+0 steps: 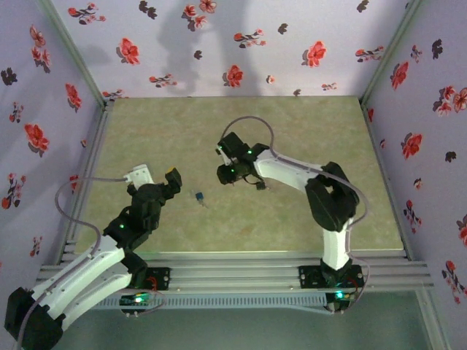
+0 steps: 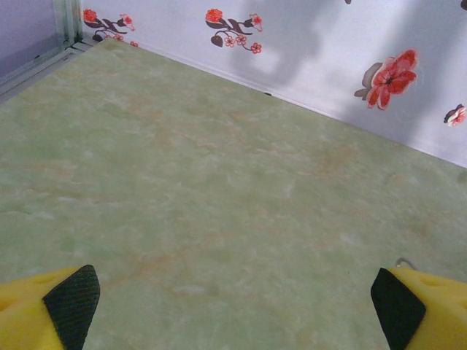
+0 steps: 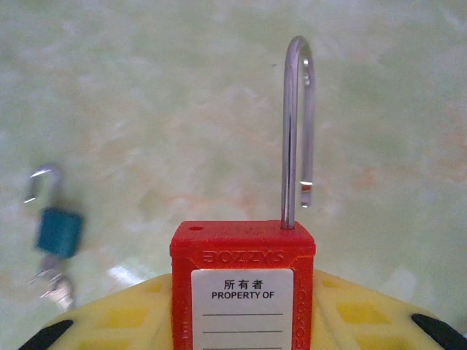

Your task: Lock with the key

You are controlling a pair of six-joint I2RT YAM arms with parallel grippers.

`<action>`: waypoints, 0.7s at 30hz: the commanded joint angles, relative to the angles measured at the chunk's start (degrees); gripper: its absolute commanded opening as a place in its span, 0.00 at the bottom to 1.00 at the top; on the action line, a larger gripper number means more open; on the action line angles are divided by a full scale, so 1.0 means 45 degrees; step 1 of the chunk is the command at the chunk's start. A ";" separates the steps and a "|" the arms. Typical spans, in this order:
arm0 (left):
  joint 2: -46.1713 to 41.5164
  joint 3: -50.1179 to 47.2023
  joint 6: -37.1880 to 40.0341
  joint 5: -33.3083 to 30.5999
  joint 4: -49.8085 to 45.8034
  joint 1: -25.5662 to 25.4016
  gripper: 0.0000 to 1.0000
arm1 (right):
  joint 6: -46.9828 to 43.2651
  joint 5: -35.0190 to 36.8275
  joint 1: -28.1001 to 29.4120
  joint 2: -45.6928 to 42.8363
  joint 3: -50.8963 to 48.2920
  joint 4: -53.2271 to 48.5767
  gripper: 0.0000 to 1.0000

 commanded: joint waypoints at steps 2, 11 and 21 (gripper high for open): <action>0.0052 -0.0115 -0.0068 0.0209 0.0537 0.0073 1.00 | 0.0559 -0.2852 -0.0339 -0.1946 -0.1805 0.1993 0.14; 0.1088 -0.0478 -0.0319 0.3013 0.2570 0.0083 1.00 | 0.2061 -0.5770 -0.0790 -0.5010 -0.4905 0.4627 0.08; 0.2712 -0.0477 -0.2447 0.6609 0.5980 0.0077 1.00 | 0.2847 -0.7705 -0.0985 -0.6564 -0.6688 0.6426 0.05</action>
